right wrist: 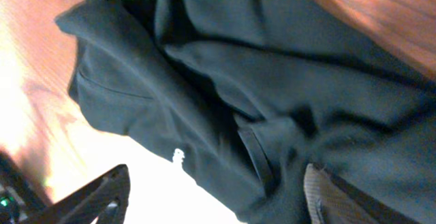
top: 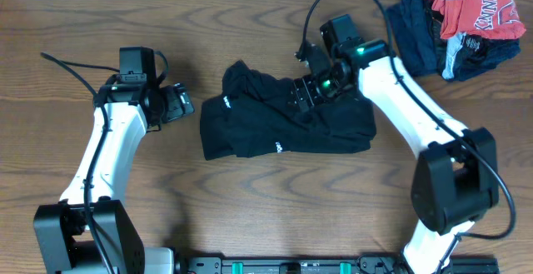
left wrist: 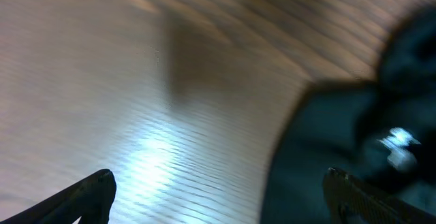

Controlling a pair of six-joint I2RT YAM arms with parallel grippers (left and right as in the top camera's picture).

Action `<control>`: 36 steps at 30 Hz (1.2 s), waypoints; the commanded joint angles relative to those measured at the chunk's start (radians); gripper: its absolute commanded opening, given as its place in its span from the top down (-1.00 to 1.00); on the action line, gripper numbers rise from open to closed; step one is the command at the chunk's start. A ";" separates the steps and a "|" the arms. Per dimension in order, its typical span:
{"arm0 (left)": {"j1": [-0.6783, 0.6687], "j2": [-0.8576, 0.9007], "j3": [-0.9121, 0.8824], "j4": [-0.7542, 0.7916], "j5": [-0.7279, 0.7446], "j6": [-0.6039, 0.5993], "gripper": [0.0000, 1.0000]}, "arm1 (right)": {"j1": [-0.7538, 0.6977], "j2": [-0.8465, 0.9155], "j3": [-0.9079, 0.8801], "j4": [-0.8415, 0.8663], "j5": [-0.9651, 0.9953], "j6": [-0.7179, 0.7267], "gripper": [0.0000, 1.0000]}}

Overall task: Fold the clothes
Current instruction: 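Grasp the black strip's left and right ends with both grippers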

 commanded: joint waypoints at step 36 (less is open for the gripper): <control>-0.060 0.403 -0.075 0.095 0.425 0.247 -0.30 | -0.187 -0.111 0.043 -0.218 0.274 0.029 -0.74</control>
